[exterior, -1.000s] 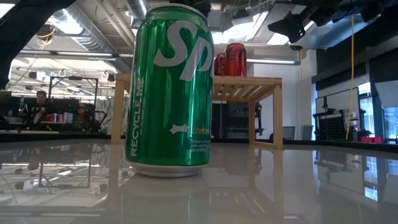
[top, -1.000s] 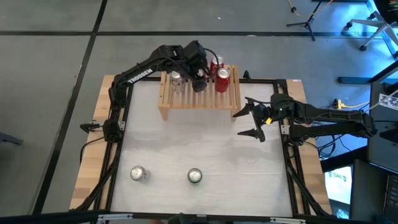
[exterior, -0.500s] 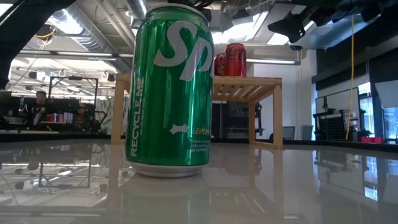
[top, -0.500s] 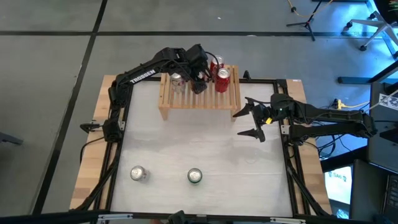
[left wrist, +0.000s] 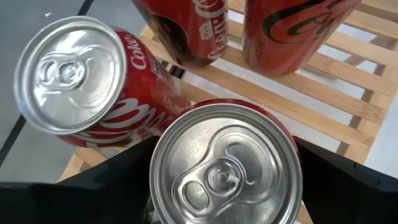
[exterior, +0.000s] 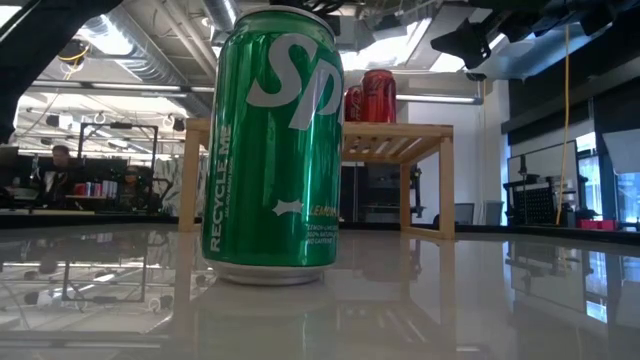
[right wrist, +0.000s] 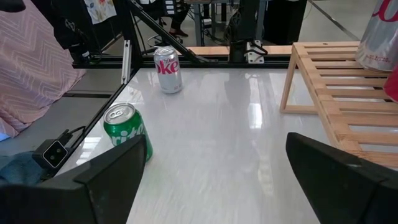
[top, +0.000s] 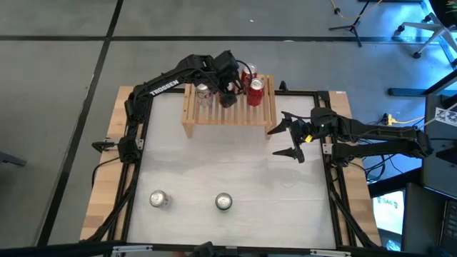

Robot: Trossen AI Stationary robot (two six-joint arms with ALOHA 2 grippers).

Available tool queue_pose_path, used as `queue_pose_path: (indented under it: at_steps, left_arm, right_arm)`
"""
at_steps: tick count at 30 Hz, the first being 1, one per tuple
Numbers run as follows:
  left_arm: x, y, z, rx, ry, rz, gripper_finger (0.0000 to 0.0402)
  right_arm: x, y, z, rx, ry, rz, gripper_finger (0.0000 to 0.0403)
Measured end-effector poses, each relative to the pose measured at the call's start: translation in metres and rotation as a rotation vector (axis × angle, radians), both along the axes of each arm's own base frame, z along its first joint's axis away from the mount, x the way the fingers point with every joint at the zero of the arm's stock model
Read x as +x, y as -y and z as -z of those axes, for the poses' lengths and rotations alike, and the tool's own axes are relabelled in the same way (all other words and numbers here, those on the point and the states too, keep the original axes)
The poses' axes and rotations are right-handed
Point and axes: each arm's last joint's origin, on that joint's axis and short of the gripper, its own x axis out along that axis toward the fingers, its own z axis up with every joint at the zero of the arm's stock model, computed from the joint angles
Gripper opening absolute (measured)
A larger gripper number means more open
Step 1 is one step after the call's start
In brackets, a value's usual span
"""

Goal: Place canned beverage on shelf
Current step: Put the red/black soda can on the shelf aligned with the red/white soda can

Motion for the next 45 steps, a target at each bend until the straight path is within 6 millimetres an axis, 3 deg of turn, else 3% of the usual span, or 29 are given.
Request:
queue_pose_path:
  at_steps: [19,29,45]
  left_arm:
    - [-0.0001,-0.0002,0.0001,0.017,-0.008,-0.014,0.0354]
    - [0.0000,-0.0004,0.0004,0.016,-0.009,-0.015,0.0397]
    - [0.0000,-0.0004,0.0004,0.016,-0.009,-0.016,0.0397]
  right_arm:
    - [0.0000,0.0000,0.0001,0.000,0.000,0.000,0.0379]
    - [0.0000,-0.0001,0.0001,0.000,0.000,0.000,0.0379]
    - [0.0000,0.0000,0.0001,0.000,0.000,0.000,0.0379]
